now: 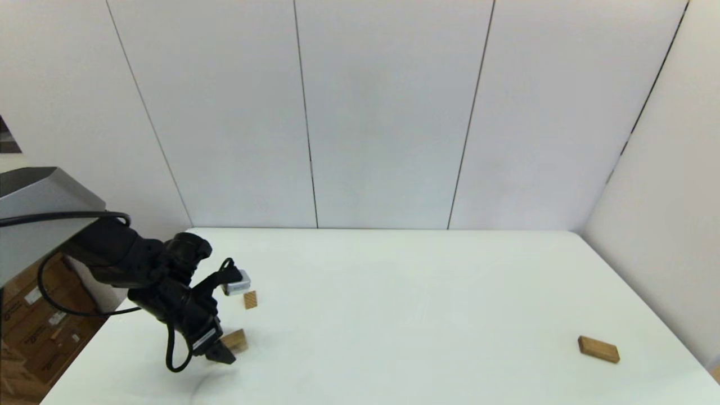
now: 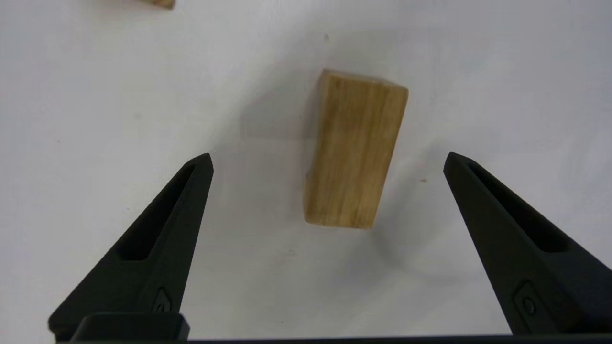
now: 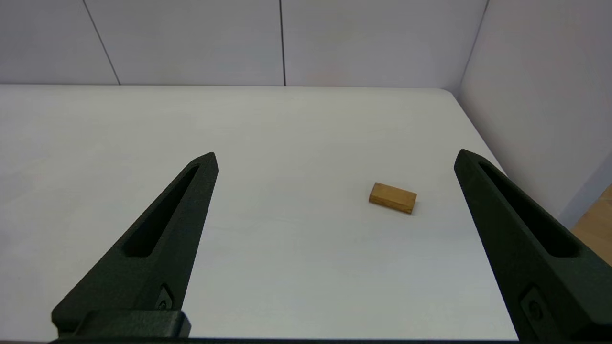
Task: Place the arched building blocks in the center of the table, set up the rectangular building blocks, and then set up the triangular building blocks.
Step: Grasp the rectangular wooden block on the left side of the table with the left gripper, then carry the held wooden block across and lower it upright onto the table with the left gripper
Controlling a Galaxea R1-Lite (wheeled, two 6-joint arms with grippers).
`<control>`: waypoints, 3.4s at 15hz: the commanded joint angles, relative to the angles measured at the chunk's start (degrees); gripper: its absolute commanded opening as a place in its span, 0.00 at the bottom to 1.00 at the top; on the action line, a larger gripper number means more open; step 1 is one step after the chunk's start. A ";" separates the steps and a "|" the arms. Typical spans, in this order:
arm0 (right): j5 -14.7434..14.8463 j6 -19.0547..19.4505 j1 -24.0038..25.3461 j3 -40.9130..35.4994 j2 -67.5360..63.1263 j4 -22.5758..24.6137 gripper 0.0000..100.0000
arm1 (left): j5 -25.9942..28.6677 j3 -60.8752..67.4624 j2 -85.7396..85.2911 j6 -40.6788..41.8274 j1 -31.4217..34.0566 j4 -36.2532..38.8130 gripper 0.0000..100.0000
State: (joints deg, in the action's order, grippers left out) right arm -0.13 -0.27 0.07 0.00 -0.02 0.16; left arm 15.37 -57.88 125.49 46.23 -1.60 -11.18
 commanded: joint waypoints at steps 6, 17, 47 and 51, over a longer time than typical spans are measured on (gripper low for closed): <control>-0.04 0.00 0.01 -0.09 0.11 0.02 1.00 | 0.10 -1.80 1.51 2.20 -2.80 -2.27 1.00; -0.04 0.00 0.01 -0.09 0.11 0.02 1.00 | 0.01 -2.15 2.74 3.34 -2.53 -2.88 0.00; -0.04 0.00 0.01 -0.09 0.11 0.02 1.00 | -3.86 -34.58 7.93 -1.93 -39.80 -24.33 0.00; -0.04 0.00 0.01 -0.09 0.11 0.02 1.00 | -3.86 -38.36 11.97 -5.45 -43.40 -24.42 0.00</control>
State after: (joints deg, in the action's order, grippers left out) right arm -0.16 -0.27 0.07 0.00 -0.02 0.16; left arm 11.48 -95.65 135.67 40.52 -43.87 -35.41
